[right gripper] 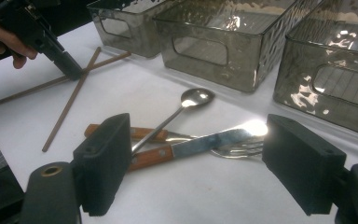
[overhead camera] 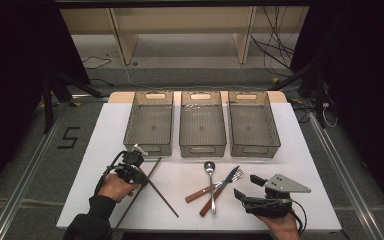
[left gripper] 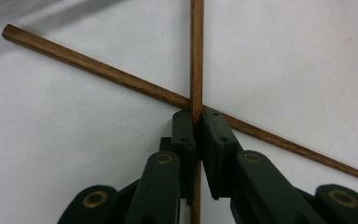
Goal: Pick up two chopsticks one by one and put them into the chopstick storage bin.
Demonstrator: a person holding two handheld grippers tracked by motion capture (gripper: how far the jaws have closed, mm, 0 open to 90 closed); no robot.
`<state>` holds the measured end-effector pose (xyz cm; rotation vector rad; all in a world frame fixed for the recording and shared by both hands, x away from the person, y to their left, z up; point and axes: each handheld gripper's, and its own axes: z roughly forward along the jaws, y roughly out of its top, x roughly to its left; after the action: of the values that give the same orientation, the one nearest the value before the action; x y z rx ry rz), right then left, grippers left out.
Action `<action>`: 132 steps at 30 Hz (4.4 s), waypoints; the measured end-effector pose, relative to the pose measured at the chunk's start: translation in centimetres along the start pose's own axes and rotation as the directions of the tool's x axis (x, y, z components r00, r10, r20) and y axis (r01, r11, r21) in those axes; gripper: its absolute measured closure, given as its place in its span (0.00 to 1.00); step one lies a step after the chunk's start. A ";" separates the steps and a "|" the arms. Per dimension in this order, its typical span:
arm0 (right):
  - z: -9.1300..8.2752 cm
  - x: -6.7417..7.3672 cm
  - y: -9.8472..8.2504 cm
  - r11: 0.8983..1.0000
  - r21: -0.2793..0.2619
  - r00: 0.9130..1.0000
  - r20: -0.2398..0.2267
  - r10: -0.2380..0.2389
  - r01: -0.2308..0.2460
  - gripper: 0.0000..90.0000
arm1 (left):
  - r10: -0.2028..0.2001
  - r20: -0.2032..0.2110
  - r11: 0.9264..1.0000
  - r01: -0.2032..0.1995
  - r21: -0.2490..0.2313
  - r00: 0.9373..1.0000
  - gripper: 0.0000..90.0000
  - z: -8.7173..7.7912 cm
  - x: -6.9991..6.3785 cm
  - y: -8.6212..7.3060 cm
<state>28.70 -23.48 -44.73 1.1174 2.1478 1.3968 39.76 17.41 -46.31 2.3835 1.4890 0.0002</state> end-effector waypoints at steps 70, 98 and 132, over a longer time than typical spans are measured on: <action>-0.2 -0.3 0.0 1.000 -0.013 1.000 -0.005 0.019 -0.019 0.27 | 0.093 -0.010 0.862 -0.085 -0.500 0.996 0.94 -12.8 2.5 9.2; -0.3 -0.4 0.0 1.000 -0.015 1.000 -0.015 0.021 -0.021 0.27 | 0.094 -0.087 0.840 -0.126 -0.528 0.992 0.94 -10.6 5.5 15.4; -0.3 -0.3 0.0 1.000 -0.014 1.000 -0.018 0.019 -0.019 0.27 | 0.090 -0.109 0.859 -0.132 -0.494 0.990 0.93 -6.0 6.6 14.8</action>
<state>28.69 -23.86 -44.67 1.1275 2.1410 1.4332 54.68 18.94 -37.74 2.0507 1.1942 0.4631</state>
